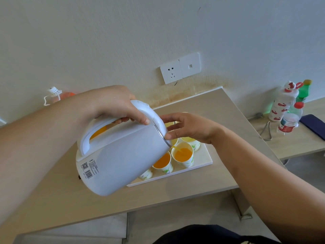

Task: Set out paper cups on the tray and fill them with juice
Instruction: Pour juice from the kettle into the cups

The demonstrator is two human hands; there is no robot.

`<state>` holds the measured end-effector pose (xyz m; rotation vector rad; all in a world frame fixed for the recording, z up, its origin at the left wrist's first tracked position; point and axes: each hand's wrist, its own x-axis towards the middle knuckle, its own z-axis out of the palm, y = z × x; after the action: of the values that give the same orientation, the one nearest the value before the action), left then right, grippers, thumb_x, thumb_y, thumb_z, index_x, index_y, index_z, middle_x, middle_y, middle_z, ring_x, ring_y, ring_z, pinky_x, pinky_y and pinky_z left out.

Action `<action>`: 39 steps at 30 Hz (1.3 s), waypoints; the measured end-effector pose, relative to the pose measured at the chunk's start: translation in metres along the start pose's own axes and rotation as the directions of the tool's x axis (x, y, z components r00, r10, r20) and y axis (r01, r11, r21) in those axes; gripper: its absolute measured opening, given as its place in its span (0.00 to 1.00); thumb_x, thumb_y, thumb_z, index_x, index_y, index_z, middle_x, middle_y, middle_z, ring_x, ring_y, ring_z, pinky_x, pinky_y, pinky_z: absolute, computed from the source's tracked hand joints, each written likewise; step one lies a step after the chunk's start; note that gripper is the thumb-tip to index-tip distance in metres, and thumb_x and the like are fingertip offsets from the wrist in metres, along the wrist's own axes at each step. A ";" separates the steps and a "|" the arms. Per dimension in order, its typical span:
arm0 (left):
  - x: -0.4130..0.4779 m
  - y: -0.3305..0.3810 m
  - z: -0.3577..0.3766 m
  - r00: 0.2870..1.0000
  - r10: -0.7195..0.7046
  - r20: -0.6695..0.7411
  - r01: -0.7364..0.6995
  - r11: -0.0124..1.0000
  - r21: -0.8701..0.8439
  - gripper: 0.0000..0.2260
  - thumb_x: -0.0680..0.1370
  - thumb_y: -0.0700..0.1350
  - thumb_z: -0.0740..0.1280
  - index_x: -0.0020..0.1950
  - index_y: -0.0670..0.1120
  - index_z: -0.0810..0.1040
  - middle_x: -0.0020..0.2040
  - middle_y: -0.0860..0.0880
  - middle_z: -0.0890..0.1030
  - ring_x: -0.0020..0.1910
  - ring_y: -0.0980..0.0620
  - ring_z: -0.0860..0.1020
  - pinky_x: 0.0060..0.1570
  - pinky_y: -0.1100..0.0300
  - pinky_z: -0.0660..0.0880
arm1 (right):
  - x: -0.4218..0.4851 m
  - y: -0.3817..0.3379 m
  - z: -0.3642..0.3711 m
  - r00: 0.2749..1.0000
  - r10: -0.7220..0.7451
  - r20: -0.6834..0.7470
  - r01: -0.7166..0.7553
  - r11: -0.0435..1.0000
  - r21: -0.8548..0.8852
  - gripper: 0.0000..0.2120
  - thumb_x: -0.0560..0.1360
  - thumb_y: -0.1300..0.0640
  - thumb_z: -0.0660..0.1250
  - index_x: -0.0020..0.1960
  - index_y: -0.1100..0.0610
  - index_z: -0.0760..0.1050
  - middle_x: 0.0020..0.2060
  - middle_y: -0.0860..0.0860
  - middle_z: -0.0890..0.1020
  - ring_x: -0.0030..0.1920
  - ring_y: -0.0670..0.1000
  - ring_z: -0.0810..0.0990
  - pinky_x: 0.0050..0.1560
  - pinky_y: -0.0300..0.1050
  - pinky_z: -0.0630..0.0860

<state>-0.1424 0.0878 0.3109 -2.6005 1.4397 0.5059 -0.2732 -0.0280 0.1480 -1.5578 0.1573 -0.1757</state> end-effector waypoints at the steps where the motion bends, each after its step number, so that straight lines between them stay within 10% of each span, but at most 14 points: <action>1: 0.000 0.001 0.000 1.000 0.002 0.004 -0.002 1.000 0.004 0.17 0.67 0.57 0.75 0.33 0.45 0.76 0.20 0.54 0.74 0.24 0.54 0.72 0.33 0.60 0.68 | 0.000 0.000 0.000 1.000 0.002 -0.001 -0.002 1.000 0.000 0.28 0.71 0.63 0.72 0.69 0.54 0.70 0.63 0.48 0.77 0.59 0.51 0.79 0.59 0.42 0.75; 39: -0.001 0.007 -0.003 0.999 0.023 0.029 -0.025 0.998 0.064 0.17 0.68 0.57 0.74 0.33 0.45 0.76 0.19 0.53 0.73 0.25 0.53 0.72 0.33 0.60 0.67 | -0.001 0.000 0.001 1.000 0.012 -0.016 -0.012 1.000 0.020 0.26 0.71 0.64 0.72 0.67 0.53 0.71 0.61 0.46 0.77 0.55 0.47 0.81 0.51 0.37 0.77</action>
<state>-0.1482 0.0836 0.3141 -2.5189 1.4556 0.4884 -0.2742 -0.0272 0.1484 -1.5353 0.1768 -0.1799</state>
